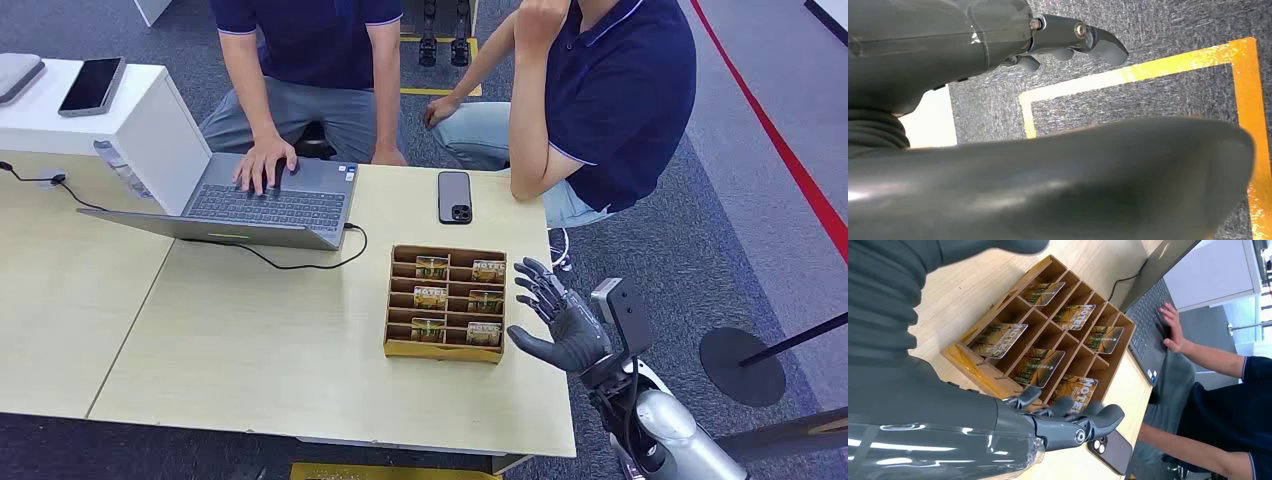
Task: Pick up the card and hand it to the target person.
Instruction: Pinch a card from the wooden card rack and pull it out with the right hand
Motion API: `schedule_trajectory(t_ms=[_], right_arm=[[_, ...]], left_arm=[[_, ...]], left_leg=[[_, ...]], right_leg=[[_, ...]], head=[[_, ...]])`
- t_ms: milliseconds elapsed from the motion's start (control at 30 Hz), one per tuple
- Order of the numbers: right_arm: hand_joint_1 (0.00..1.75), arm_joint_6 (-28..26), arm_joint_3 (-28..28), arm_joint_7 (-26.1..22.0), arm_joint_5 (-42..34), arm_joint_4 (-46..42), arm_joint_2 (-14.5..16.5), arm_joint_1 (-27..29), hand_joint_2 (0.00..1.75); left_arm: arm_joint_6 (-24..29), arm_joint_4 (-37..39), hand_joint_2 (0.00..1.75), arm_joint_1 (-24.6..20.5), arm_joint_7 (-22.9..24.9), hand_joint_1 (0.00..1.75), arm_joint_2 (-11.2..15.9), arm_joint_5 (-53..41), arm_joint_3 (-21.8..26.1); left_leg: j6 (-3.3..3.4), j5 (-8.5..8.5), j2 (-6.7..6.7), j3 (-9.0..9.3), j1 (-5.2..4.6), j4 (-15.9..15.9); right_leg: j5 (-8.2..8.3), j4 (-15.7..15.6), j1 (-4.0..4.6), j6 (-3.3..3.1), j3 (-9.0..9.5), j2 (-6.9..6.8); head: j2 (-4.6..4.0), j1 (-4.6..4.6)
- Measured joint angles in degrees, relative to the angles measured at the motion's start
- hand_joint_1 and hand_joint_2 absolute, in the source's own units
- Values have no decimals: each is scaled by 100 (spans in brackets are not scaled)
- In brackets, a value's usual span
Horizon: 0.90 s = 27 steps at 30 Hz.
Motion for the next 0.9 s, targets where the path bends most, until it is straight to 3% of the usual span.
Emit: schedule_trajectory(t_ms=[133,267,400,567,700,800,833,900], right_arm=[[0,-154,1,33,197,0,18,-3,175],[0,-816,16,283,1048,0,71,-49,175],[0,-1568,68,682,2310,-3,191,-155,175],[0,-2738,190,1513,5078,-7,504,-281,175],[0,-2881,344,2058,6450,-7,741,-357,175],[0,-2859,458,2341,6965,-5,880,-399,175],[14,-2848,498,2412,7079,-5,921,-412,175],[87,-2826,569,2520,7262,-3,992,-433,175]], left_arm=[[-10,0,0,-8,-40,0,-14,1,0],[-31,0,0,3,-147,0,-15,20,0],[1,0,0,31,-193,0,-15,84,0],[160,0,0,58,-25,0,-46,92,0],[242,0,0,49,116,0,-109,73,-1],[241,0,0,40,146,0,-136,50,-3],[240,0,0,36,158,0,-141,34,-3],[239,0,0,26,192,0,-154,1,-4]], left_leg=[[0,0,0,-1,0,0],[0,0,0,-2,0,0],[0,0,-1,-3,3,-1],[-1,0,1,-2,7,0],[-1,1,0,-2,10,-1],[-2,1,0,-2,11,-1],[-2,1,0,-2,11,-1],[-2,1,0,-2,11,0]], right_leg=[[0,0,0,0,1,0],[0,1,0,0,1,0],[0,2,3,0,2,-1],[0,2,6,-1,1,1],[-2,2,9,-4,1,0],[-2,2,9,-4,2,0],[-2,2,9,-4,2,0],[-2,2,9,-4,2,0]], head=[[0,0],[0,-1],[0,-1],[0,-1],[0,-1],[0,0],[0,0],[0,-1]])
